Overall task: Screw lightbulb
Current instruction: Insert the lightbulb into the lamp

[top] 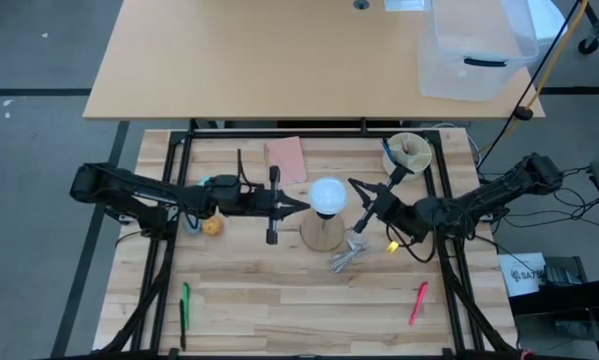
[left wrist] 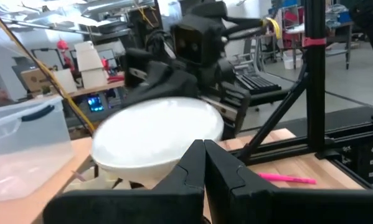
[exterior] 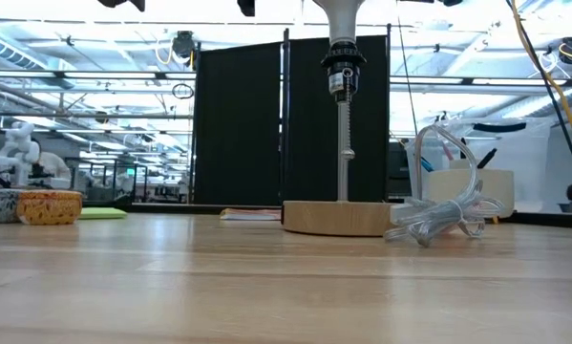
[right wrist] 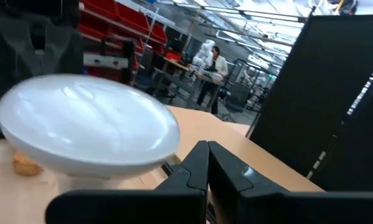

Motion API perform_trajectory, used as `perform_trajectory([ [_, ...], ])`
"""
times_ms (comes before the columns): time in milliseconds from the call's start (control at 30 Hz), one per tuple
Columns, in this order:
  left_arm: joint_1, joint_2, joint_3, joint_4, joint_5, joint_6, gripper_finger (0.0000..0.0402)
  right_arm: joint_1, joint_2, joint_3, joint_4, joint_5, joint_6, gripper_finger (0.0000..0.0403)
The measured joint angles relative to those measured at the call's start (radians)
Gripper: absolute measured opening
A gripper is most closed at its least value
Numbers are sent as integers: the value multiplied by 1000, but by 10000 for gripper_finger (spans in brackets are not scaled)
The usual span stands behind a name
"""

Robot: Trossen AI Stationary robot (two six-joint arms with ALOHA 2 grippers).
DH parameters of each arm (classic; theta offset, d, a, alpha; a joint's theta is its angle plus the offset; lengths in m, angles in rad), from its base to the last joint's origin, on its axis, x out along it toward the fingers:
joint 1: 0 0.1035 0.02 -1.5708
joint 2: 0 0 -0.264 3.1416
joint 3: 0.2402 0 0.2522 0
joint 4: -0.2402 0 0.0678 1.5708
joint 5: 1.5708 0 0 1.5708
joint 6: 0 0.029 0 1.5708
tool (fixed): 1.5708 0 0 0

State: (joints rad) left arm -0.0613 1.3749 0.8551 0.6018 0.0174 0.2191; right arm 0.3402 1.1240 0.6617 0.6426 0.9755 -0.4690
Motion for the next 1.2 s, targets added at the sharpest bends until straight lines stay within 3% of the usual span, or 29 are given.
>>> perform_trajectory([
  [300, 0, 11, 0, 19, -1, -8, 0, -32, 0, 0, 3, -93, 8, 0],
  [1200, 42, 10, 0, -9, 4, -19, 0, -1, -2, 1, -46, -91, 45, 0],
])
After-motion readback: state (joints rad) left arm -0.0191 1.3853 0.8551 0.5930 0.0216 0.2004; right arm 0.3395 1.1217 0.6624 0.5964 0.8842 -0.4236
